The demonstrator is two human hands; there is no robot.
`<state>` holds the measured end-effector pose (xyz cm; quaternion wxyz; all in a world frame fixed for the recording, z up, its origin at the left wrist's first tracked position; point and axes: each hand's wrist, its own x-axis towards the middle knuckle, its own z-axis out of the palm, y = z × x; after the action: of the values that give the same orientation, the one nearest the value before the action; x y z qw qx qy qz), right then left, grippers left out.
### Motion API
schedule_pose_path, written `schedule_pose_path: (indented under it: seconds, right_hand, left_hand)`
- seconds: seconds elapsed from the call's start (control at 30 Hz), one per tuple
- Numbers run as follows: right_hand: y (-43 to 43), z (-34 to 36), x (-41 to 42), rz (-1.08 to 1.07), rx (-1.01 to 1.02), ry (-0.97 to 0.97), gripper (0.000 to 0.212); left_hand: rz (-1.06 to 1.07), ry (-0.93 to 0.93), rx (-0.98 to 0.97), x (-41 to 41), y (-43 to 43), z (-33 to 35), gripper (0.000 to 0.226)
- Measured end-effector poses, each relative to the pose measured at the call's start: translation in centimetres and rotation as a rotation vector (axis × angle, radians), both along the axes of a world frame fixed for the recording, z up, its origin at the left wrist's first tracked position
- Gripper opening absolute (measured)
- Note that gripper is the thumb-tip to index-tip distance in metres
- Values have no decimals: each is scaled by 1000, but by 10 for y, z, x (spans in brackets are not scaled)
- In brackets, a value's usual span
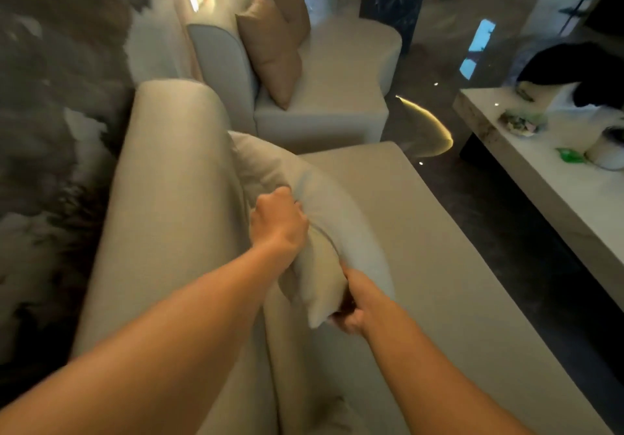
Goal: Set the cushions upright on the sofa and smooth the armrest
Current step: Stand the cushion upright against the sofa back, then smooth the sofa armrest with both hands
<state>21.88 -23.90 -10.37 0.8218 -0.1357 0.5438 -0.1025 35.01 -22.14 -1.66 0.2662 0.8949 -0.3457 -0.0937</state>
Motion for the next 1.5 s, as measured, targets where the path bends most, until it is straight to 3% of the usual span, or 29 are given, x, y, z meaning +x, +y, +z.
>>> schedule_pose_path:
  seconds: [0.17,0.3,0.4,0.53,0.67,0.73,0.97,1.13,1.27,1.37,1.5]
  right_hand:
    - [45,41,53,44,67,-49,55]
    - [75,55,37,207,-79,64,44]
    - [84,73,5,314,-236,88,25]
    - [114,86,-75,530,-533,185,18]
    - [175,62,-188,921,-1084,491,24]
    - [220,53,-248,1016,-1110,499,28]
    - [341,77,-409,1338,-1167,492,46]
    - [406,94,-476,1371,-1298,696,37]
    - [449,75,-513,1257,-1577,801,56]
    - [465,75,-521,1227,-1580,809,70]
    - [472,76,-522,1252,-1574,902,69]
  left_hand:
    - [21,-69,47,42,46,49,25]
    - [-238,48,225,24,90,42,54]
    - [-196,79,232,6,113,35,55]
    - [-168,89,252,-25,162,38,46]
    - [-49,-121,348,-88,265,42,42]
    - [30,-214,399,-141,327,41,41]
    - [235,-101,427,-321,484,31,65]
    - [192,-37,492,-397,547,34,72]
    - [155,-45,442,-433,586,17,75]
    - [217,7,395,-452,598,8,73]
    - [338,87,351,-462,586,-4,83]
